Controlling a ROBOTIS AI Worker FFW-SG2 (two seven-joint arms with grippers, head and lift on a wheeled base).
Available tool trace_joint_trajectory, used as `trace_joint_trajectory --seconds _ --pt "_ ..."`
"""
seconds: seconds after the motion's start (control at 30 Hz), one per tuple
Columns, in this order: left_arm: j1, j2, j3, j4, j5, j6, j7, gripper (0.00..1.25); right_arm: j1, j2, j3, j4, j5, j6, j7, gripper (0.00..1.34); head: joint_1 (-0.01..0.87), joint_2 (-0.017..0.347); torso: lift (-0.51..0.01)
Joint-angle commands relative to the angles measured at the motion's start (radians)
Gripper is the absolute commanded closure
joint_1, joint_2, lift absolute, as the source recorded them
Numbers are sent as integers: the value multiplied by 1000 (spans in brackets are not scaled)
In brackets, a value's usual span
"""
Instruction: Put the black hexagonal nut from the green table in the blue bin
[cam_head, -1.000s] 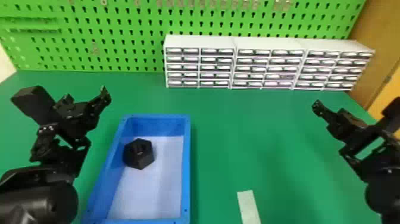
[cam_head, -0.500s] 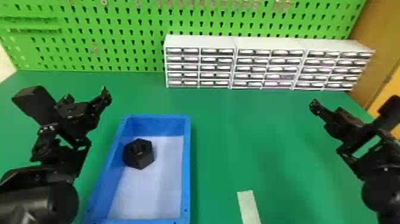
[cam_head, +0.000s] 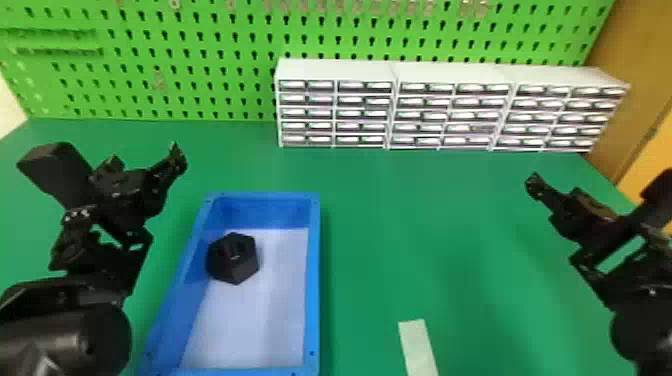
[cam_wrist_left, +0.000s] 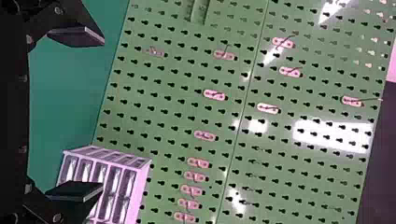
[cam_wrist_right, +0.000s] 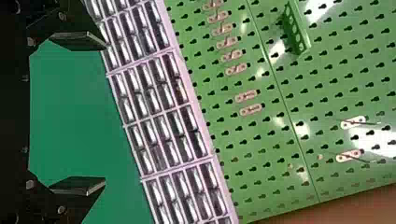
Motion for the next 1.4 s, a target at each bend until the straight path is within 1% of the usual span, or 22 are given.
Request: trace_joint_trajectory --seconds 0.0,0.2,1.13,1.37 --pt "-2 0 2 0 0 0 0 185 -2 7 -5 0 8 0 0 260 692 9 -97" --pt "-4 0 2 0 -2 0 0 185 0 2 -2 0 5 0 0 260 692 9 -97" --pt "-4 0 2 -2 -2 1 0 185 -5 5 1 2 2 0 0 260 692 9 -97" --pt "6 0 8 -2 8 1 1 185 -2 5 10 9 -11 0 0 260 692 9 -97"
